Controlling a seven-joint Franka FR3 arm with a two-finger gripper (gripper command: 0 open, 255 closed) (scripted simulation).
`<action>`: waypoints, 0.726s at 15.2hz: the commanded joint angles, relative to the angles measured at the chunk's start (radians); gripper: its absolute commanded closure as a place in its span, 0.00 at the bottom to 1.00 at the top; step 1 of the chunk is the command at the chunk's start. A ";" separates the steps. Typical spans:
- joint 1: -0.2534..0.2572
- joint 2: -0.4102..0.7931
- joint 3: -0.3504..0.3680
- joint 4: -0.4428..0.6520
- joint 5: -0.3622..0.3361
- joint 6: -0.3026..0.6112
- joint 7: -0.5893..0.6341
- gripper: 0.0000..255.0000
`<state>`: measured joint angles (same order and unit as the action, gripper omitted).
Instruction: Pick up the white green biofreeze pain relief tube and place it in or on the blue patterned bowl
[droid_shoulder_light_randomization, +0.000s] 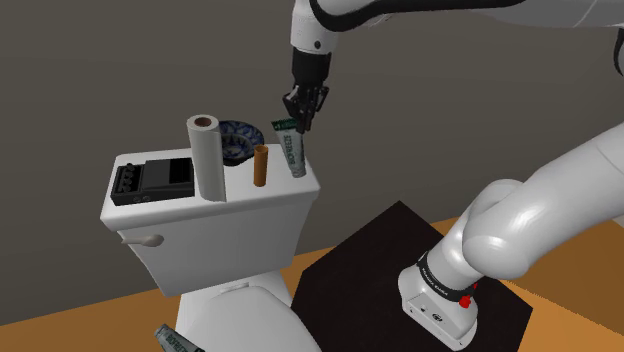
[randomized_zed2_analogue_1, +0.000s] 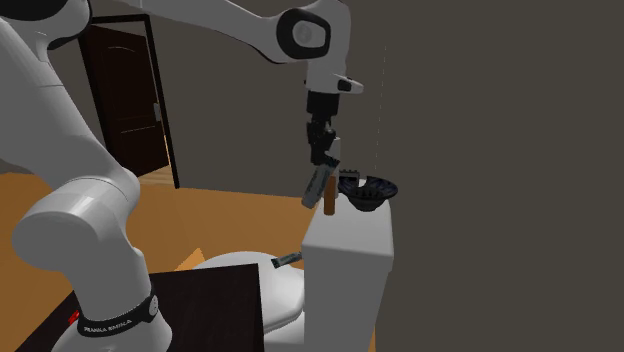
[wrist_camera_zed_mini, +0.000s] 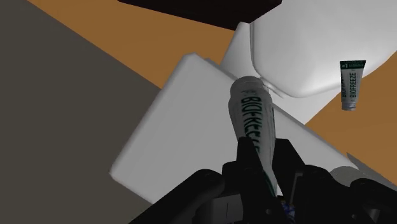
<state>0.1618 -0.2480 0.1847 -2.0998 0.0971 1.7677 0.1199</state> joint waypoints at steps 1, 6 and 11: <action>0.000 -0.007 -0.002 0.021 0.000 -0.028 0.000 1.00; -0.002 -0.008 -0.004 0.087 -0.001 -0.095 0.003 1.00; -0.003 -0.003 -0.006 0.158 -0.003 -0.162 0.007 1.00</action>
<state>0.1591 -0.2487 0.1795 -1.9532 0.0936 1.6204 0.1267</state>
